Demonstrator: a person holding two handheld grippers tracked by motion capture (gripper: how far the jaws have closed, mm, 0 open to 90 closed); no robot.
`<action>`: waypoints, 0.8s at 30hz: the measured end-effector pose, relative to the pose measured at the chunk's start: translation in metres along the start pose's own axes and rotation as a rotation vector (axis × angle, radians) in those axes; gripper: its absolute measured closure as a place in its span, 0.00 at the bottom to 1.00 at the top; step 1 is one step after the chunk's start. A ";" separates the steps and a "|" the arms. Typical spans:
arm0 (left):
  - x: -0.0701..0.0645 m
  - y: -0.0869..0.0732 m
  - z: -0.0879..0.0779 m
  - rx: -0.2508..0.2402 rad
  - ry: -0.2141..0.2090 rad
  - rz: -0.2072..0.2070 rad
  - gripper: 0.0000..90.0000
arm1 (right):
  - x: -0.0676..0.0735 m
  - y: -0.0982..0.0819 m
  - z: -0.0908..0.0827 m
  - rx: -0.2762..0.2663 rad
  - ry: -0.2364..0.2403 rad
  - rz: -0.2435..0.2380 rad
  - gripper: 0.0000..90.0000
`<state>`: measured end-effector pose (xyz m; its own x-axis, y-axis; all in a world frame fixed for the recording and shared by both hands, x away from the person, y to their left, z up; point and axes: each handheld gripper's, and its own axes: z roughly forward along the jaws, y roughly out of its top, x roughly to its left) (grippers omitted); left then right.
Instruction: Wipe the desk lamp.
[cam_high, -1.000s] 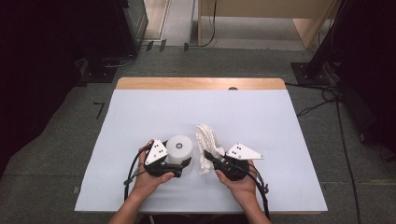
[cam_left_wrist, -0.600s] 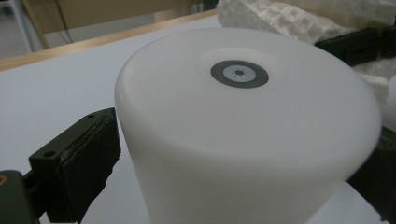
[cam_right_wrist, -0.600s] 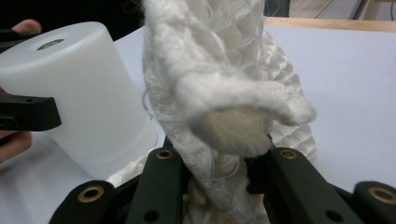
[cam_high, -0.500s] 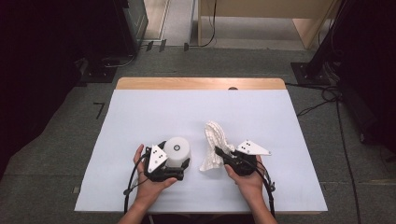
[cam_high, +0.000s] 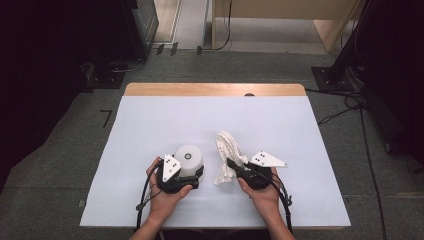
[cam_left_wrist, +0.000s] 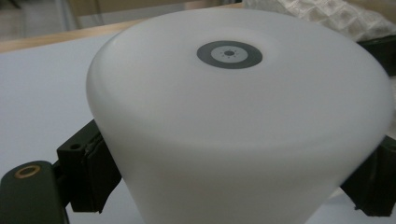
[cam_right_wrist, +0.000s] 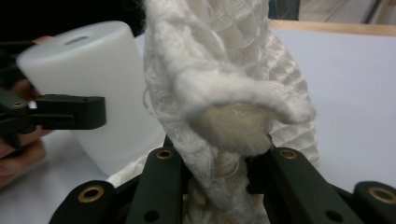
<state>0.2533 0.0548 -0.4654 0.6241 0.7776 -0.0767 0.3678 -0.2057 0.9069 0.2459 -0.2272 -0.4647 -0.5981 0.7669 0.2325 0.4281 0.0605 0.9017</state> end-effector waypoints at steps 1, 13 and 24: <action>0.005 0.001 -0.001 -0.013 -0.041 -0.021 0.09 | 0.003 0.003 -0.002 -0.011 0.018 0.002 0.82; 0.036 0.019 -0.022 -0.144 -0.279 -0.191 0.10 | 0.049 0.008 0.008 -0.023 0.184 -0.055 0.82; 0.022 0.019 -0.012 -0.072 -0.387 -0.111 0.10 | 0.043 0.007 0.006 -0.030 0.144 -0.045 0.82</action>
<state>0.2654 0.0752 -0.4450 0.8016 0.5091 -0.3135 0.4069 -0.0803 0.9099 0.2274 -0.1895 -0.4507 -0.7078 0.6645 0.2396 0.3798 0.0721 0.9222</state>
